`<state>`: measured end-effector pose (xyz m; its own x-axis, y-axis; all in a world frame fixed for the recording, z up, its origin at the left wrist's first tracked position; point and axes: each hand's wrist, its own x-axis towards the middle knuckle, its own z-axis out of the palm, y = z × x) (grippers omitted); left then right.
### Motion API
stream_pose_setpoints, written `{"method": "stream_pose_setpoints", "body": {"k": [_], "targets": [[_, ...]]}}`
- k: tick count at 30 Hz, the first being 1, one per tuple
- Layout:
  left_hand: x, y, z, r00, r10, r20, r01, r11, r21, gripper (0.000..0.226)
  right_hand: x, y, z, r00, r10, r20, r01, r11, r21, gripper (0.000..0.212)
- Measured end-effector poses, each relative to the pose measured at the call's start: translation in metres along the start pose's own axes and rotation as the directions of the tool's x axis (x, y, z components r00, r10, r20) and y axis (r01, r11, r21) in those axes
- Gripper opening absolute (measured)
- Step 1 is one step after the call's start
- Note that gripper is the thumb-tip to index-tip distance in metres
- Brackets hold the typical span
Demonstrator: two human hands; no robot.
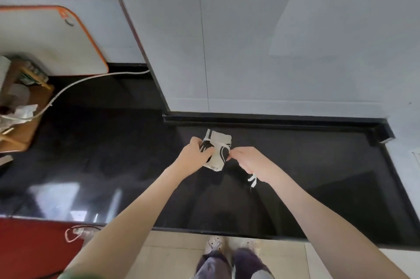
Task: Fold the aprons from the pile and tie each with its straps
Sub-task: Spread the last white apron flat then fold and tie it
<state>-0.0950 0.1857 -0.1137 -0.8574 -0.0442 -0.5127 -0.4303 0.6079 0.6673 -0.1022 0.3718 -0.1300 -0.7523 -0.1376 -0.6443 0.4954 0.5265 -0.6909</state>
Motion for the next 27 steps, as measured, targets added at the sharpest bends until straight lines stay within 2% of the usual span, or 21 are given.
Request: {"method": "stream_pose_setpoints", "body": {"k": [2, 3, 4, 5, 6, 7, 8, 10, 11, 12, 13, 14, 16, 18, 20, 22, 24, 27], "targets": [[0.005, -0.017, 0.008, 1.000, 0.011, 0.016, -0.014, 0.986, 0.163, 0.059, 0.009, 0.011, 0.015, 0.999, -0.010, 0.031, 0.011, 0.999, -0.035, 0.019], [0.006, -0.024, 0.014, 0.998, 0.014, 0.057, -0.032, 0.944, 0.329, 0.065, 0.013, 0.018, 0.021, 0.999, -0.020, 0.048, 0.022, 0.998, -0.052, 0.018], [0.008, -0.033, 0.021, 0.996, 0.017, 0.087, -0.062, 0.836, 0.545, 0.069, 0.017, 0.025, 0.026, 0.998, -0.022, 0.066, 0.027, 0.997, -0.073, 0.017], [0.012, -0.045, 0.029, 0.994, 0.056, 0.095, -0.109, 0.651, 0.751, 0.074, 0.021, 0.031, 0.030, 0.997, -0.011, 0.075, 0.018, 0.996, -0.092, 0.017], [0.012, -0.051, 0.035, 0.990, 0.135, 0.040, -0.107, 0.540, 0.835, 0.079, 0.024, 0.037, 0.033, 0.997, 0.005, 0.073, 0.002, 0.995, -0.099, 0.017], [0.012, -0.051, 0.040, 0.971, 0.237, -0.029, -0.105, 0.531, 0.841, 0.083, 0.027, 0.042, 0.035, 0.997, 0.023, 0.071, -0.017, 0.995, -0.094, 0.018], [0.013, -0.049, 0.046, 0.922, 0.386, -0.041, -0.197, 0.556, 0.807, 0.081, 0.029, 0.046, 0.037, 0.997, 0.034, 0.067, -0.028, 0.996, -0.087, 0.020], [0.016, -0.046, 0.057, 0.727, 0.673, 0.140, -0.552, 0.450, 0.702, 0.059, 0.029, 0.046, 0.037, 0.996, 0.030, 0.078, -0.020, 0.991, -0.129, 0.023], [0.021, -0.044, 0.062, 0.623, 0.743, 0.246, -0.685, 0.366, 0.631, 0.049, 0.030, 0.045, 0.037, 0.996, 0.040, 0.079, -0.026, 0.984, -0.179, 0.023], [0.026, -0.042, 0.066, 0.595, 0.739, 0.316, -0.734, 0.340, 0.588, 0.045, 0.030, 0.042, 0.037, 0.997, 0.050, 0.057, -0.038, 0.979, -0.198, 0.023], [0.032, -0.041, 0.070, 0.640, 0.676, 0.364, -0.731, 0.392, 0.558, 0.044, 0.031, 0.041, 0.037, 0.999, 0.043, 0.023, -0.037, 0.980, -0.196, 0.023], [0.039, -0.044, 0.074, 0.718, 0.589, 0.371, -0.685, 0.504, 0.526, 0.042, 0.034, 0.043, 0.035, 0.999, 0.034, 0.013, -0.031, 0.981, -0.191, 0.022], [0.050, -0.044, 0.079, 0.834, 0.468, 0.294, -0.552, 0.718, 0.423, 0.028, 0.038, 0.049, 0.031, 1.000, -0.002, -0.012, 0.000, 0.978, -0.208, 0.022], [0.059, -0.041, 0.080, 0.856, 0.449, 0.257, -0.516, 0.772, 0.370, 0.015, 0.037, 0.057, 0.023, 0.999, -0.009, -0.054, -0.001, 0.980, -0.199, 0.021], [0.066, -0.042, 0.077, 0.859, 0.437, 0.265, -0.502, 0.821, 0.273, 0.006, 0.032, 0.064, 0.016, 0.997, 0.035, -0.065, -0.044, 0.991, -0.128, 0.028], [0.065, -0.042, 0.074, 0.885, 0.391, 0.252, -0.428, 0.896, 0.114, 0.016, 0.029, 0.072, 0.010, 0.994, 0.072, -0.083, -0.077, 0.996, -0.055, 0.033], [0.063, -0.042, 0.069, 0.926, 0.315, 0.208, -0.304, 0.949, -0.083, 0.019, 0.028, 0.078, 0.006, 0.990, 0.101, -0.100, -0.104, 0.994, -0.025, 0.028], [0.057, -0.039, 0.067, 0.974, 0.185, 0.129, -0.125, 0.917, -0.378, 0.020, 0.024, 0.084, 0.007, 0.989, 0.075, -0.126, -0.080, 0.996, -0.037, 0.022]]}}
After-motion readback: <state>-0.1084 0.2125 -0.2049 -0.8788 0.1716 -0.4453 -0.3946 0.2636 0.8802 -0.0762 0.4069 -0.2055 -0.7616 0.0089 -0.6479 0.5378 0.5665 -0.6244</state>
